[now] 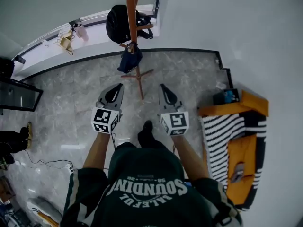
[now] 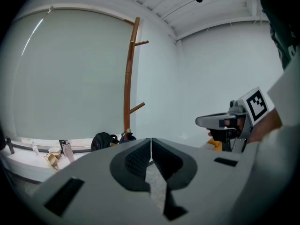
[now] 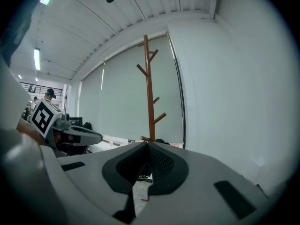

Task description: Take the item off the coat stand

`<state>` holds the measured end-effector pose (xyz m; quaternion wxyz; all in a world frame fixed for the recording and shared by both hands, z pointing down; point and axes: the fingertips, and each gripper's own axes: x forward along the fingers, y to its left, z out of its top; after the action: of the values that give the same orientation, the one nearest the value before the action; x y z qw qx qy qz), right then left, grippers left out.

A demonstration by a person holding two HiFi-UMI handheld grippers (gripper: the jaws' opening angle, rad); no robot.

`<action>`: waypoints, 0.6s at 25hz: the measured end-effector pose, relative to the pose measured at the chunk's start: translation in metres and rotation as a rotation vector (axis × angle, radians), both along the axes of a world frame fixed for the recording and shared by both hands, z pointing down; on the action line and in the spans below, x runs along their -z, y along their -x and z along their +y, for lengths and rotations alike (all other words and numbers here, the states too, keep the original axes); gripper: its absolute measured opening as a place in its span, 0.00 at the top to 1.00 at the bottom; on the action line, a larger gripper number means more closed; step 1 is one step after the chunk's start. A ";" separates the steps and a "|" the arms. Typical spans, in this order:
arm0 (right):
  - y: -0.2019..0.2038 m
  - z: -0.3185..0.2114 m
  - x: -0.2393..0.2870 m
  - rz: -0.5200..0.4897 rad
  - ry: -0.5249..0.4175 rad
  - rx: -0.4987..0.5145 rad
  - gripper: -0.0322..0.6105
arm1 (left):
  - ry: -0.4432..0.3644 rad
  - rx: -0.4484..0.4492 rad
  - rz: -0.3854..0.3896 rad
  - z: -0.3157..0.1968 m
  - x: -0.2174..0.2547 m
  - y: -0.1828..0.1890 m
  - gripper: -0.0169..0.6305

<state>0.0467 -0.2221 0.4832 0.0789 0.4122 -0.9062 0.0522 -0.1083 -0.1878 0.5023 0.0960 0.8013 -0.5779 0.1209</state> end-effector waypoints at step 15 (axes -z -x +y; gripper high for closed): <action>0.013 -0.037 -0.008 0.008 0.004 0.058 0.95 | 0.004 0.055 0.015 -0.041 -0.008 0.002 0.97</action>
<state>0.0333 -0.2595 0.4913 0.0848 0.3857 -0.9174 0.0501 -0.1107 -0.2287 0.5099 0.1051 0.7858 -0.5988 0.1134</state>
